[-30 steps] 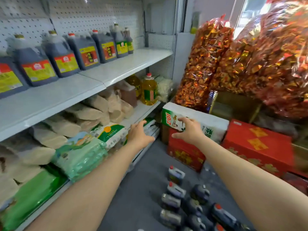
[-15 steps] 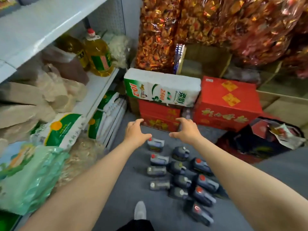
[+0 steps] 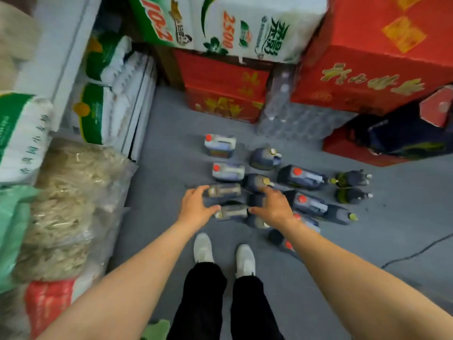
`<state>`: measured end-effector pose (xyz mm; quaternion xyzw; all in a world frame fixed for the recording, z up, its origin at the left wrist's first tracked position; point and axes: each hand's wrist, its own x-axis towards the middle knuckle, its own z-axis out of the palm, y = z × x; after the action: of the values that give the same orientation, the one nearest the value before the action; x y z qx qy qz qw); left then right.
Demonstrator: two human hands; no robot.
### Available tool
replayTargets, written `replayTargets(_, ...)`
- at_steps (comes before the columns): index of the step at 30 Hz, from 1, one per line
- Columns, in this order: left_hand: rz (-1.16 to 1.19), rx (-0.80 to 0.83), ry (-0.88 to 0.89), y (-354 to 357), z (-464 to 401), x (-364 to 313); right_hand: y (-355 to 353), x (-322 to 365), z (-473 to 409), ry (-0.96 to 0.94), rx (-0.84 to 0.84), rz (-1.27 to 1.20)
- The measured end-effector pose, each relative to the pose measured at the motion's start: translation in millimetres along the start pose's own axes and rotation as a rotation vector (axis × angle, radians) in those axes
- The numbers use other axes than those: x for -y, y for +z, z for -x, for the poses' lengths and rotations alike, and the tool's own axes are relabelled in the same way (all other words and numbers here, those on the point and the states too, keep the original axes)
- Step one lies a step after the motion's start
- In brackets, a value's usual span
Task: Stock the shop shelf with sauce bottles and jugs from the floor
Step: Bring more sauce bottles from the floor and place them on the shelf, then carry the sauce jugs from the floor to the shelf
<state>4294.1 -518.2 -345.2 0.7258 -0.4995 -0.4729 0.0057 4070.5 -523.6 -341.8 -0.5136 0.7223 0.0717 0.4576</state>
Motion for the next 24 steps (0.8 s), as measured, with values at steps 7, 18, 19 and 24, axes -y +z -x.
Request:
replayTargets(7, 0.031, 0.021, -0.077, 123, -68, 90, 113, -90, -79, 0.038, 0.083, -0.004)
replayTargets(18, 0.116, 0.029, -0.062, 236, -168, 199, 233, -161, -173, -0.010, 0.076, -0.102)
replayTargets(19, 0.116, 0.031, -0.050, 240, -174, 203, 240, -163, -181, -0.002, 0.077, -0.116)
replayTargets(24, 0.135, 0.068, 0.005, 256, -197, 214, 258, -172, -204, 0.040, 0.076, -0.143)
